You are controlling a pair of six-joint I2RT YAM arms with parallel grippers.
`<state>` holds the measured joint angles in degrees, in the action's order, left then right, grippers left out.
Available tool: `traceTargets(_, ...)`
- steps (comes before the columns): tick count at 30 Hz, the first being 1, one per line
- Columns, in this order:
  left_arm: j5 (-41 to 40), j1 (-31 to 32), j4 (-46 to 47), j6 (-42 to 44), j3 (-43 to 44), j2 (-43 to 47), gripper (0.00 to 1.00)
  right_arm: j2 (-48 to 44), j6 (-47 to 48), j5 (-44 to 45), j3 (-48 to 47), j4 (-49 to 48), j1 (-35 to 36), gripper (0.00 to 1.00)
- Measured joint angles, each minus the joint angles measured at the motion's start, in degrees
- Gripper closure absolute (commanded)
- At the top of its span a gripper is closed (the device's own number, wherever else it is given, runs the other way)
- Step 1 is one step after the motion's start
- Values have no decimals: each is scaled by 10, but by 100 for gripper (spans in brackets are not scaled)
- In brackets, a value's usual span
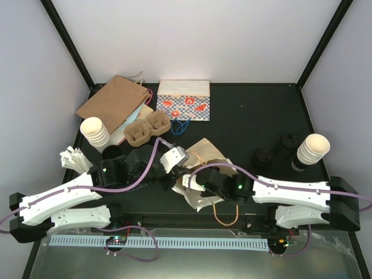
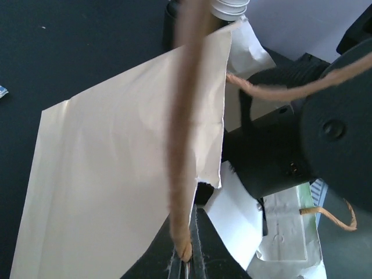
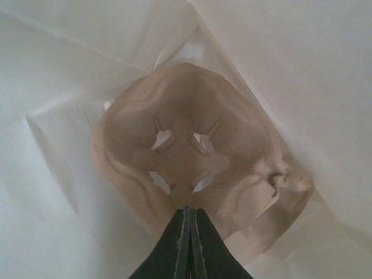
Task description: Pack the takeout coffee
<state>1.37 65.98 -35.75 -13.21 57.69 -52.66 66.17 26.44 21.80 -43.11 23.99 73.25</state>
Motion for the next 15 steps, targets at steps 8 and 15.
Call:
traceTargets(8,50,0,-7,35,-14,5,98,83,113,113,-14,-24,28,99)
traceTargets(15,81,0,-6,51,-16,-7,98,80,188,172,9,-77,40,99)
